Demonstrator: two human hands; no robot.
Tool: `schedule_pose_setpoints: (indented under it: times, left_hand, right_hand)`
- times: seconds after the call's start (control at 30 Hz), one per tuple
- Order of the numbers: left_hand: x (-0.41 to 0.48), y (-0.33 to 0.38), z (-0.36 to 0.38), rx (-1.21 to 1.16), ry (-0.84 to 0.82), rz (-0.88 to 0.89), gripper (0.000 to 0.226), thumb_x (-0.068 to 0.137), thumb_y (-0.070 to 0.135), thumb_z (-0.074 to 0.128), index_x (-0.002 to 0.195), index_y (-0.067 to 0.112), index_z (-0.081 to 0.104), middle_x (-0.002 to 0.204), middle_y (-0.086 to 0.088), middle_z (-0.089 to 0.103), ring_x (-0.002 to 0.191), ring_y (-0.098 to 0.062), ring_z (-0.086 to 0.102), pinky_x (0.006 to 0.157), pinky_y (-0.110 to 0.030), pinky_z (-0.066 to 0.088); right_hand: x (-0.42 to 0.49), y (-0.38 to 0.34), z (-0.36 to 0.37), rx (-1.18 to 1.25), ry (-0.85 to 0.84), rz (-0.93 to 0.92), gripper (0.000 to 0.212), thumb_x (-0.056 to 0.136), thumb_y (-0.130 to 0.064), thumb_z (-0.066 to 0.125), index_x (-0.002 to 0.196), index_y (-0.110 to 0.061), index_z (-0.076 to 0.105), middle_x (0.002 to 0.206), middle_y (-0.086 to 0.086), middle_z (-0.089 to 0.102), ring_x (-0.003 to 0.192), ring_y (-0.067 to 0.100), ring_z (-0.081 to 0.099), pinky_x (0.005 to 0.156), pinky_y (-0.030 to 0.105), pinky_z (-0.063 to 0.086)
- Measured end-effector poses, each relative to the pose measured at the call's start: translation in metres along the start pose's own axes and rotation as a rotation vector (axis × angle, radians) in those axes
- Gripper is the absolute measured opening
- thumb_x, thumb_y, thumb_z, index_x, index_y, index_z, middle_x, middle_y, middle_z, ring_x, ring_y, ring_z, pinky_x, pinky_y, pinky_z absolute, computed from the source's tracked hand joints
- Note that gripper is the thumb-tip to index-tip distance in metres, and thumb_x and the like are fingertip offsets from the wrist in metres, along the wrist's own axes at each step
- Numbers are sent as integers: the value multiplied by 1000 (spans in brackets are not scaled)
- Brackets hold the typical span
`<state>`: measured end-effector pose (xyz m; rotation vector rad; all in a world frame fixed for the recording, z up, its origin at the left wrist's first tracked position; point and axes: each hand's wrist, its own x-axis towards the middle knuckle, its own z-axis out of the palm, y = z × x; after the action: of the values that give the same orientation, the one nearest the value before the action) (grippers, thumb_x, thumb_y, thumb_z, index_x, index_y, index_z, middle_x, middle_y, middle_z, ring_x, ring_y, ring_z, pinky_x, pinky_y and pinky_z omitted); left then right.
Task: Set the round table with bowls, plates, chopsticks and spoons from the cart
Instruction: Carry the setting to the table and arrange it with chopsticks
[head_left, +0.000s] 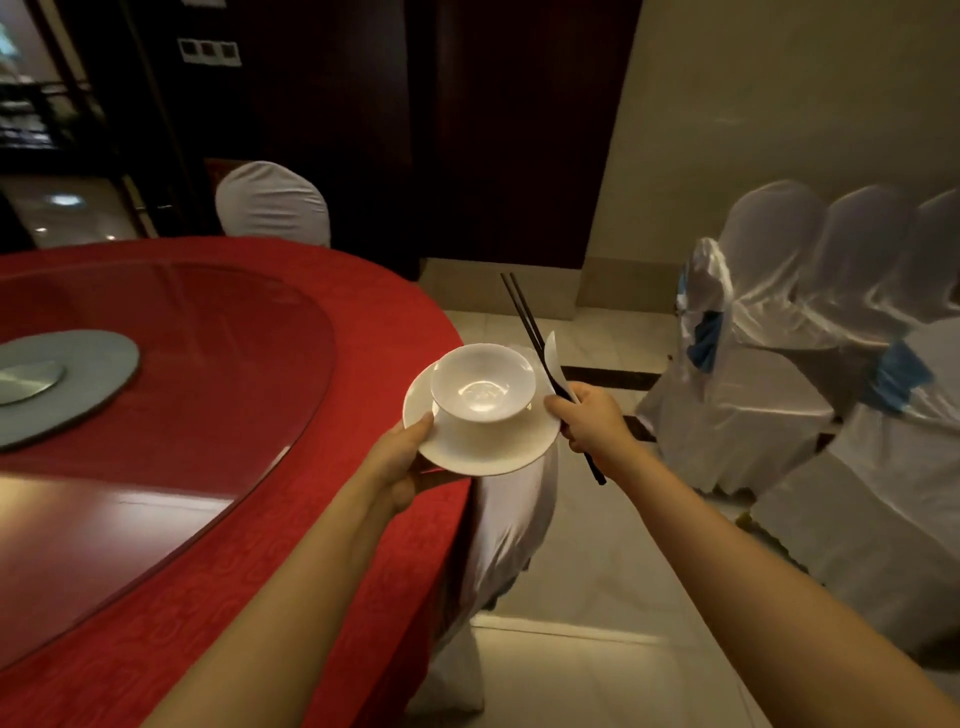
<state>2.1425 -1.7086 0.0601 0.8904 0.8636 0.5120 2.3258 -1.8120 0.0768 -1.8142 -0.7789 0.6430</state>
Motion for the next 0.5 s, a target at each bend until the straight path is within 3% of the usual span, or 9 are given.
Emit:
schedule_pose_setpoints:
  times: [0.2, 0.33, 0.5]
  left_hand:
    - [45, 23, 0, -52, 132, 58, 30, 96, 25, 48, 125, 18, 50, 95, -5, 62, 82, -22, 61, 60, -40, 57]
    - [78, 28, -22, -103, 224, 73, 31, 95, 26, 48, 126, 19, 48, 103, -6, 60, 89, -23, 60, 63, -41, 55]
    - [116, 19, -59, -177, 382, 56, 20, 96, 15, 43, 114, 8, 50, 90, -6, 57, 80, -18, 56, 54, -34, 52]
  right_hand:
    - [88, -2, 19, -3, -142, -24, 16, 88, -11, 52, 93, -1, 63, 65, 9, 45, 49, 14, 37, 43, 24, 31]
    - [136, -2, 52, -35, -239, -77, 23, 87, -7, 50, 68, -18, 57, 55, 1, 40, 46, 11, 34, 39, 20, 28]
    - [193, 10, 99, -161, -359, -128, 16, 85, -8, 52, 71, -13, 58, 57, 1, 45, 50, 14, 38, 45, 24, 31]
